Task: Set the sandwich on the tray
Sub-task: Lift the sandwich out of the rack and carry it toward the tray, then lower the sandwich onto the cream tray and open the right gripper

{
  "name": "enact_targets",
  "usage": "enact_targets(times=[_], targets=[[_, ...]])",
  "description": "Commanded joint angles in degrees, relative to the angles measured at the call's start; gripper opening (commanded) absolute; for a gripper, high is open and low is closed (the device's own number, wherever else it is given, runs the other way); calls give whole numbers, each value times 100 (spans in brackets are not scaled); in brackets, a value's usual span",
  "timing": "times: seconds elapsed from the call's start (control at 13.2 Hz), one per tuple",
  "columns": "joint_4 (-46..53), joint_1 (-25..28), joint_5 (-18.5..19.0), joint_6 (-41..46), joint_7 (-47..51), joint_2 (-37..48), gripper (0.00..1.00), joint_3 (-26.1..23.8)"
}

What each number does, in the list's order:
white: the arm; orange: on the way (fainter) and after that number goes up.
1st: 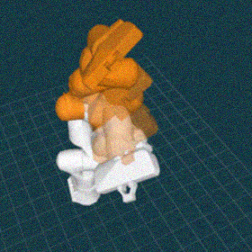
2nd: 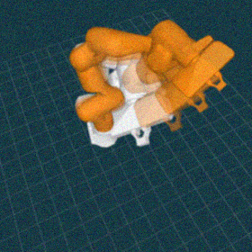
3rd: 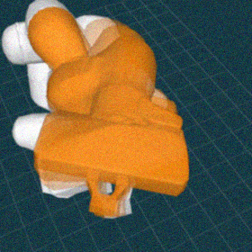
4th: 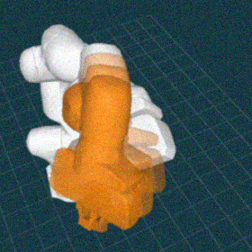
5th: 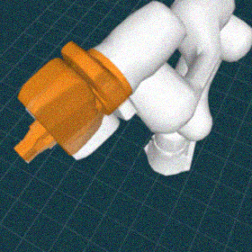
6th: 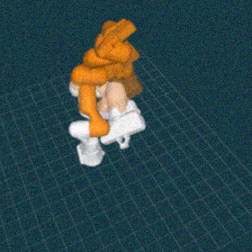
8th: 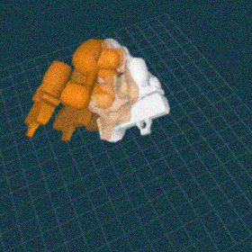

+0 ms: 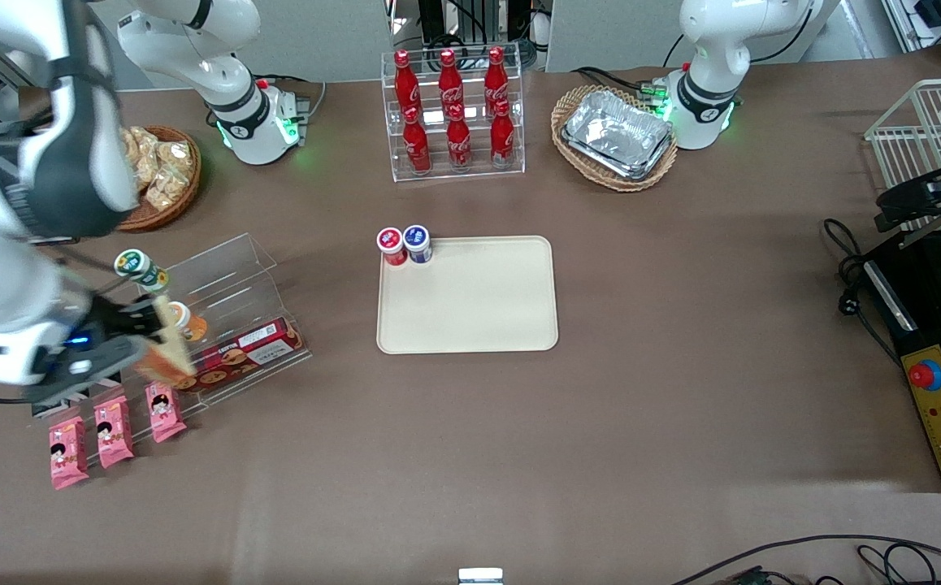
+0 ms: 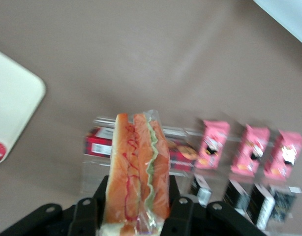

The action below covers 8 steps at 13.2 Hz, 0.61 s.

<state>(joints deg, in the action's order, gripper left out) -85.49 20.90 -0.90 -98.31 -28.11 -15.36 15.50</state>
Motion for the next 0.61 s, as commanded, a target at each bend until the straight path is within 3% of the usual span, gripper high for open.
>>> enact_targets(times=[0.0,0.23,0.53], targets=[[156,1027,2,-153,-239,-300,49,75],[147,1521,-24,-460,-265,-537,50,-221],[86,1574,28,-952,-719,-818,50,-1118]])
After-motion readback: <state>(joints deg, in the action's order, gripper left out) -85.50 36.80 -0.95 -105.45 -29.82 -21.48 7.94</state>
